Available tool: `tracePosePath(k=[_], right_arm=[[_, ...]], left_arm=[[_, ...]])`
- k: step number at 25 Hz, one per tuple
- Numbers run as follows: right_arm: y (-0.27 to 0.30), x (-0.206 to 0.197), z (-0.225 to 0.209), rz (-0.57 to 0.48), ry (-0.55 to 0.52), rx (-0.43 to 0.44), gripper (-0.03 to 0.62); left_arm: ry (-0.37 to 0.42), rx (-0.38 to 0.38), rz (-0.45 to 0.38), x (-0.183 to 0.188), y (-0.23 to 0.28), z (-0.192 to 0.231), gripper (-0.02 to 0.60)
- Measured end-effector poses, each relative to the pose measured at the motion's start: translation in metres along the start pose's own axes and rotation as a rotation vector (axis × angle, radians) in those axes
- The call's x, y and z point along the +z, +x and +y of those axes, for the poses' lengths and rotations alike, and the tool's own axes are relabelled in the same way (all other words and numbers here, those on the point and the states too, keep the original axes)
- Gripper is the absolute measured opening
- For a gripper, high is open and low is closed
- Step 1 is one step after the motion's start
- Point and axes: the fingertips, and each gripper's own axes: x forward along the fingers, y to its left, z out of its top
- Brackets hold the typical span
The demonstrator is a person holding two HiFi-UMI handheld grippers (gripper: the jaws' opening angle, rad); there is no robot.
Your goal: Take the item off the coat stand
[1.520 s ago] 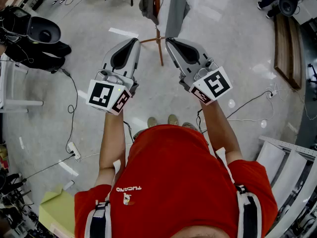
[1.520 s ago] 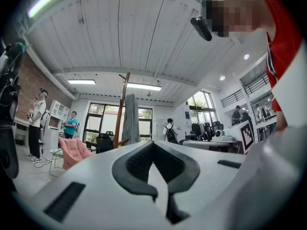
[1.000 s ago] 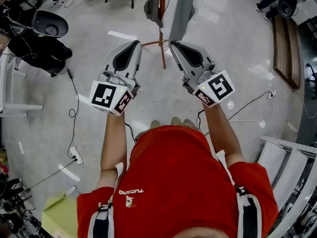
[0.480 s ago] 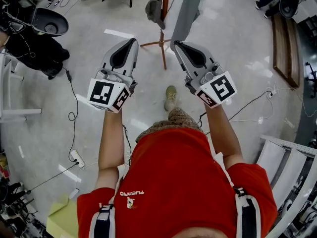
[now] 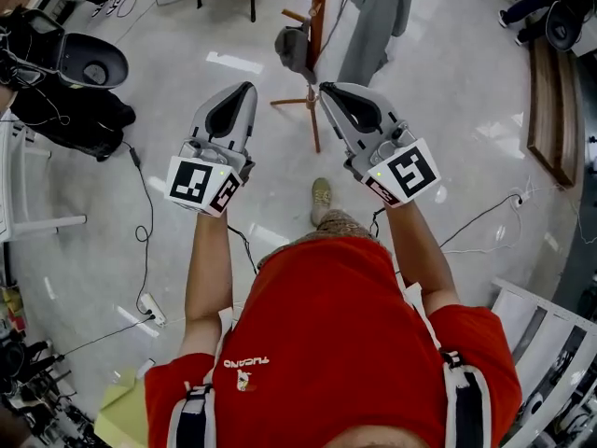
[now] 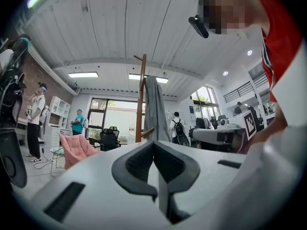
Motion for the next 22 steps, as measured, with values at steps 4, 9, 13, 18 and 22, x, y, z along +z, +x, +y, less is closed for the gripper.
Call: tracePosePath(k=[4, 9, 13, 18, 22], right_arm=[[0.017, -0.013, -0.038, 0.009, 0.008, 0.033, 0.023], [0.034, -0.030, -0.070, 0.025, 0.031, 0.064, 0.023], [0.043, -0.041, -0.090, 0.043, 0.048, 0.070, 0.023], [0.055, -0.057, -0.101, 0.075, 0.062, 0.058, 0.023], [0.066, -0.071, -0.106, 0.102, 0.062, 0.036, 0.023]], left_arm=[[0.010, 0.022, 0.011, -0.016, 0.043, 0.019, 0.009], [0.031, 0.030, 0.039, -0.039, 0.079, 0.043, 0.011], [0.051, 0.028, 0.080, -0.056, 0.101, 0.064, 0.012], [0.057, -0.010, 0.156, -0.089, 0.123, 0.088, 0.052], [0.066, -0.065, 0.217, -0.120, 0.142, 0.105, 0.116]])
